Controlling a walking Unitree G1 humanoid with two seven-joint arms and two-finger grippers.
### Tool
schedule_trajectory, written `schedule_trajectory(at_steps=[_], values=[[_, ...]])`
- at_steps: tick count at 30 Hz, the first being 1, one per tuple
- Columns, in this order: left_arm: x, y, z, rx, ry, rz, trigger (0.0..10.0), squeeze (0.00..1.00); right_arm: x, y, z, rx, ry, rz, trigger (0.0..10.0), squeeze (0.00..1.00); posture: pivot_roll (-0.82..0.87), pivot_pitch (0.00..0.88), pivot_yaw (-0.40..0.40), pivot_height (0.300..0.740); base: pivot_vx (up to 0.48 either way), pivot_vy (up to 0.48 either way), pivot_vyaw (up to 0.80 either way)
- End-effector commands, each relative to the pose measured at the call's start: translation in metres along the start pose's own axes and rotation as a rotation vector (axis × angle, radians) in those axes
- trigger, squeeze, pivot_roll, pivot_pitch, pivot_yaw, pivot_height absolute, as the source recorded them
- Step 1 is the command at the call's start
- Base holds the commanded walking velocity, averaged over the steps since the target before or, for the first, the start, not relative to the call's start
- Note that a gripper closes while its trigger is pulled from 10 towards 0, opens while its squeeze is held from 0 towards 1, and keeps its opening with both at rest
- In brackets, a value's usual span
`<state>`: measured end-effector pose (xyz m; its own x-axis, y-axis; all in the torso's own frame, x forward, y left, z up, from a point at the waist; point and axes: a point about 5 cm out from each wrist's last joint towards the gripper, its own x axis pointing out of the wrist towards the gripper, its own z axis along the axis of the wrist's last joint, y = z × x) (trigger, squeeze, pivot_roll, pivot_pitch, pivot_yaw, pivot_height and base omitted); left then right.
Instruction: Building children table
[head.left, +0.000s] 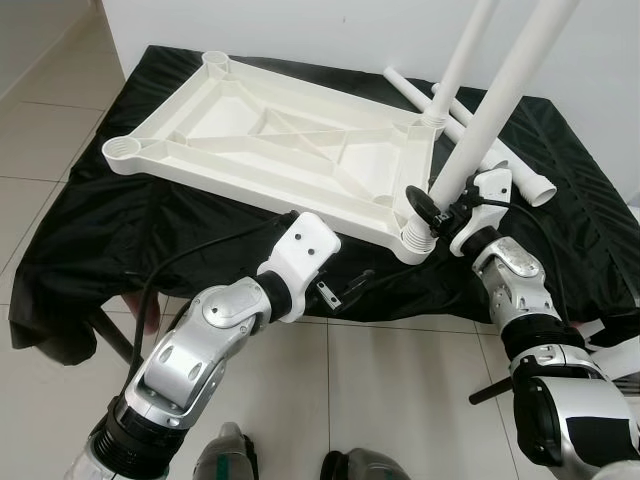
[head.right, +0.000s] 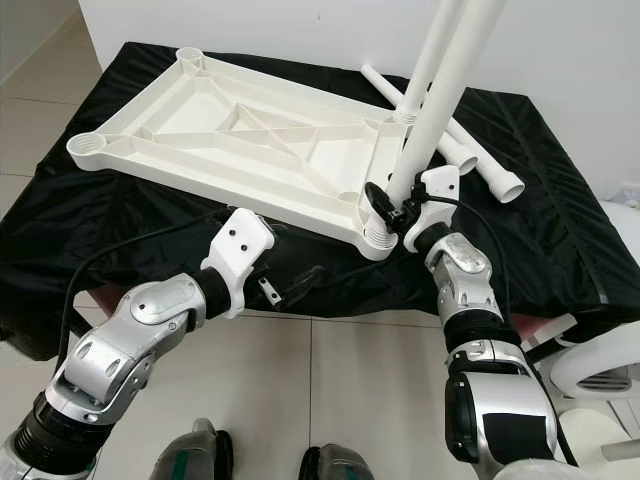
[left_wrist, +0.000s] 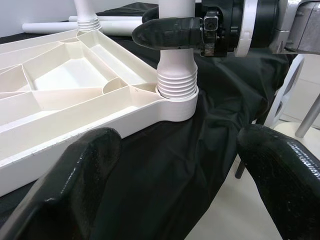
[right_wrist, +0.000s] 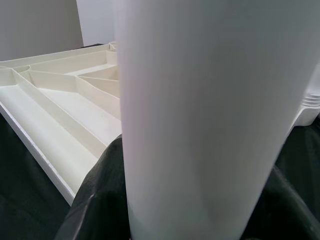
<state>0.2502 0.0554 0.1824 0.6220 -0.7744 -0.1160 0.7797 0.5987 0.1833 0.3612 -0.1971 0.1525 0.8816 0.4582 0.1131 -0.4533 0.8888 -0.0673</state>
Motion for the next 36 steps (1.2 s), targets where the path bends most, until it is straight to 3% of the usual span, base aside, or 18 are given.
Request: schedule_trajectory(at_steps=[1,5,18,36], values=[[-0.001,-0.005,0.001,-0.007,-0.001,-0.046,10.0,0.0,-0.008,0.006,-0.022,0.045,0.081,-0.018,10.0,0.0,0.11,0.061,-0.085,0.74,0.0,0.0,0.0],[-0.001,-0.006,0.001,-0.01,-0.001,-0.046,10.0,0.0,-0.009,0.009,-0.023,0.056,0.065,-0.026,10.0,0.0,0.11,0.06,-0.087,0.74,0.0,0.0,0.0],[0.0,-0.008,0.001,-0.021,-0.006,-0.05,10.0,0.0,-0.004,0.006,-0.018,0.059,0.027,-0.247,10.0,0.0,0.1,0.062,-0.089,0.74,0.0,0.0,0.0],[-0.003,-0.008,0.001,-0.032,-0.004,-0.034,10.0,0.0,0.001,0.02,-0.011,0.034,-0.033,-0.365,10.0,0.0,0.11,0.089,-0.099,0.74,0.0,0.0,0.0]])
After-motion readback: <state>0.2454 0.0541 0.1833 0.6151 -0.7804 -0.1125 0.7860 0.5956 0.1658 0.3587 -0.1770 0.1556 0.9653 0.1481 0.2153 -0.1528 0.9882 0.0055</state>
